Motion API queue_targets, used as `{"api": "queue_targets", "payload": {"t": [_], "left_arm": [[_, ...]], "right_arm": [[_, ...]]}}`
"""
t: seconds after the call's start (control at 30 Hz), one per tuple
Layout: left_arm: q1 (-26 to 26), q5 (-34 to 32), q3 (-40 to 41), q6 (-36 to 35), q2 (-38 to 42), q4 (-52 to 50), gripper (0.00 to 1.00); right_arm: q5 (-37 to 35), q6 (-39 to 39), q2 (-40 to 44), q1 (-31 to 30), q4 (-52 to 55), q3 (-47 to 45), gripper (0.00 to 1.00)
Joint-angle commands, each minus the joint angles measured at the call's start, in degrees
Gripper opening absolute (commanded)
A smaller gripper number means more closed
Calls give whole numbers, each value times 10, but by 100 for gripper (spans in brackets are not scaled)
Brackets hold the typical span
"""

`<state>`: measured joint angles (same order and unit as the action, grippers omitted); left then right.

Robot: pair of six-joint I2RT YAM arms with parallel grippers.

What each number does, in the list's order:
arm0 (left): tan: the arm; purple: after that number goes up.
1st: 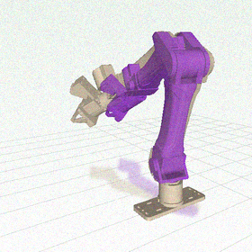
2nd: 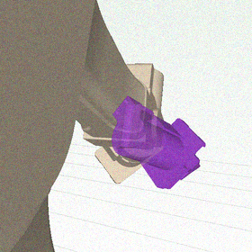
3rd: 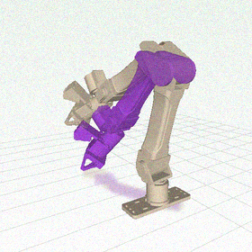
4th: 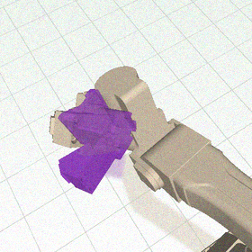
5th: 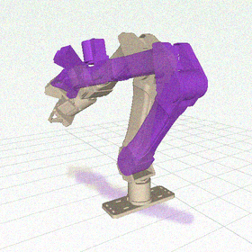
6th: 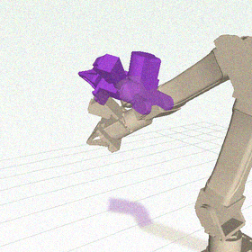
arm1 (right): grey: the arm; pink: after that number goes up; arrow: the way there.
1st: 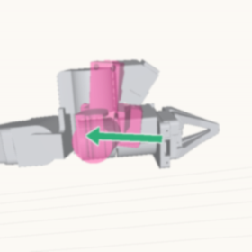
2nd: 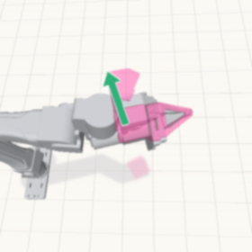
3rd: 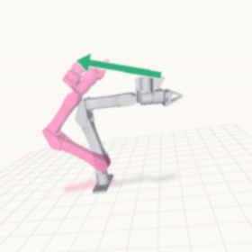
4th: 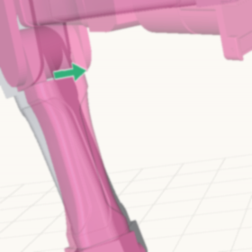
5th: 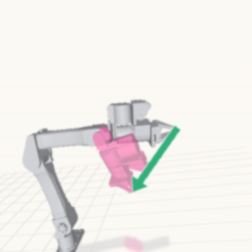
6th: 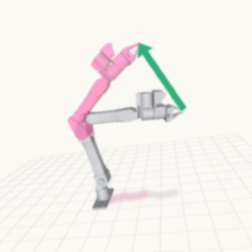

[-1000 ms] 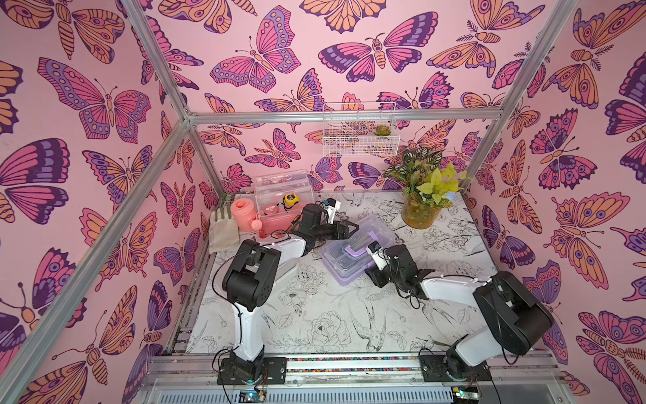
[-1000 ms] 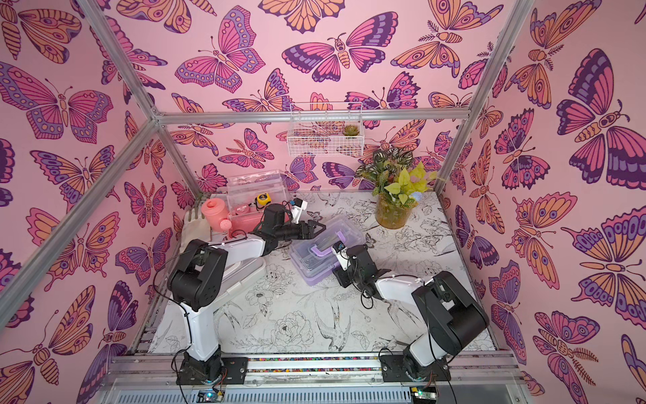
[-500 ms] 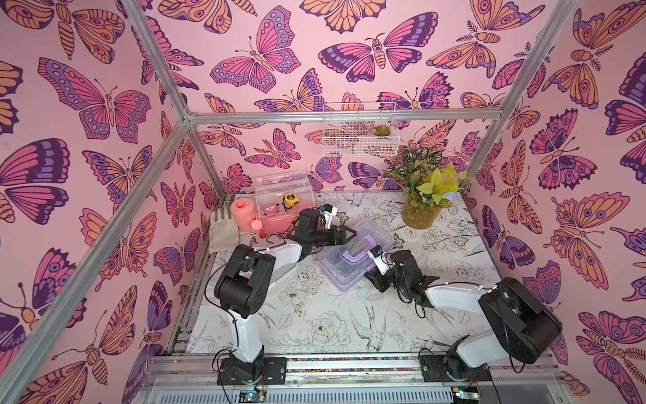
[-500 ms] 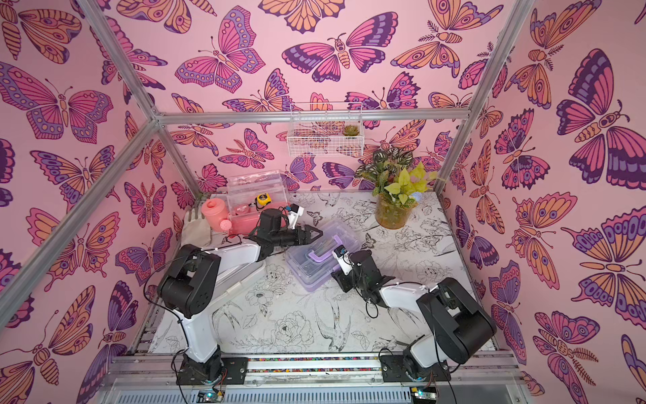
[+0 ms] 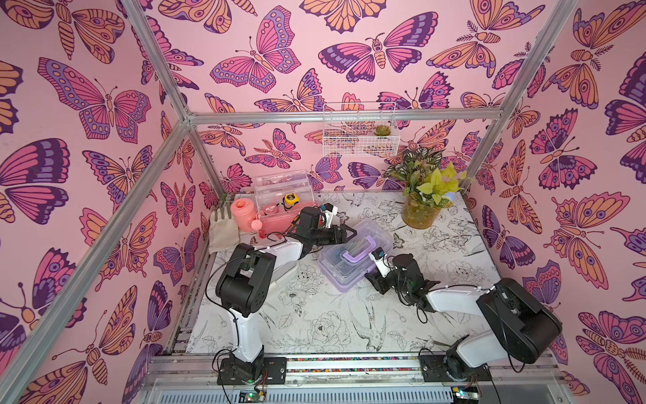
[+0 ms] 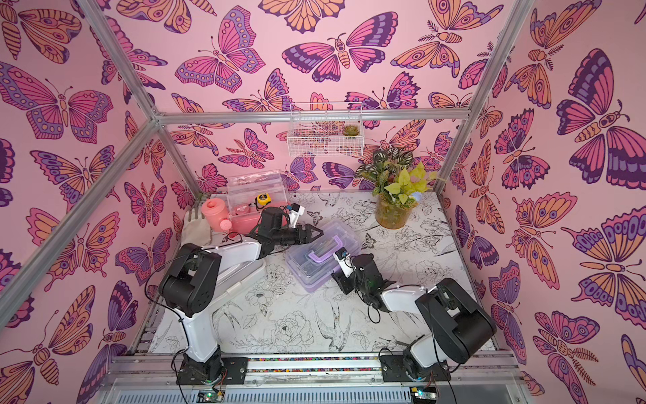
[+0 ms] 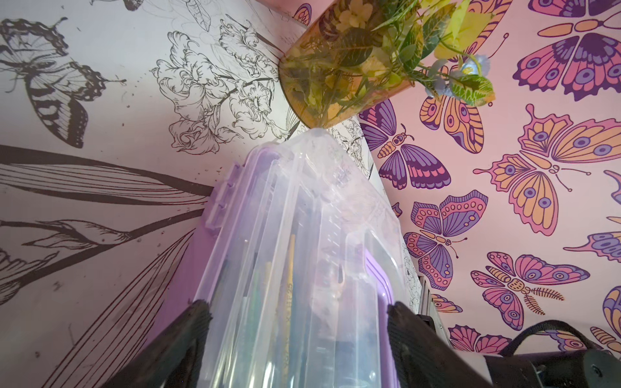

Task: Close toolboxes
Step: Fasten the toolbox latch on the toolbox.

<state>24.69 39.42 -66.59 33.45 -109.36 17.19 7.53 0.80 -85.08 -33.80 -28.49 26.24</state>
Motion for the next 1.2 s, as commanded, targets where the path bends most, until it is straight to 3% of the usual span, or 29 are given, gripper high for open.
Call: {"api": "queue_targets", "payload": {"t": [0.0,0.17,0.4,0.9,1.17], "left_arm": [[-6,-8,-11,-26,-11,-31,85],[-6,-22,-6,-35,-8,-32,85],[-6,-13,-12,-33,-15,-33,86],[-8,-11,-12,-33,-19,-32,86],[-8,-1,-8,-37,-13,-30,87]], "right_arm": [[14,-11,28,-6,14,4,33],[15,-8,56,-5,46,0,33],[7,-9,54,-6,-39,-49,34],[-9,8,117,-6,-34,-57,32],[20,19,33,-6,-59,2,32]]}}
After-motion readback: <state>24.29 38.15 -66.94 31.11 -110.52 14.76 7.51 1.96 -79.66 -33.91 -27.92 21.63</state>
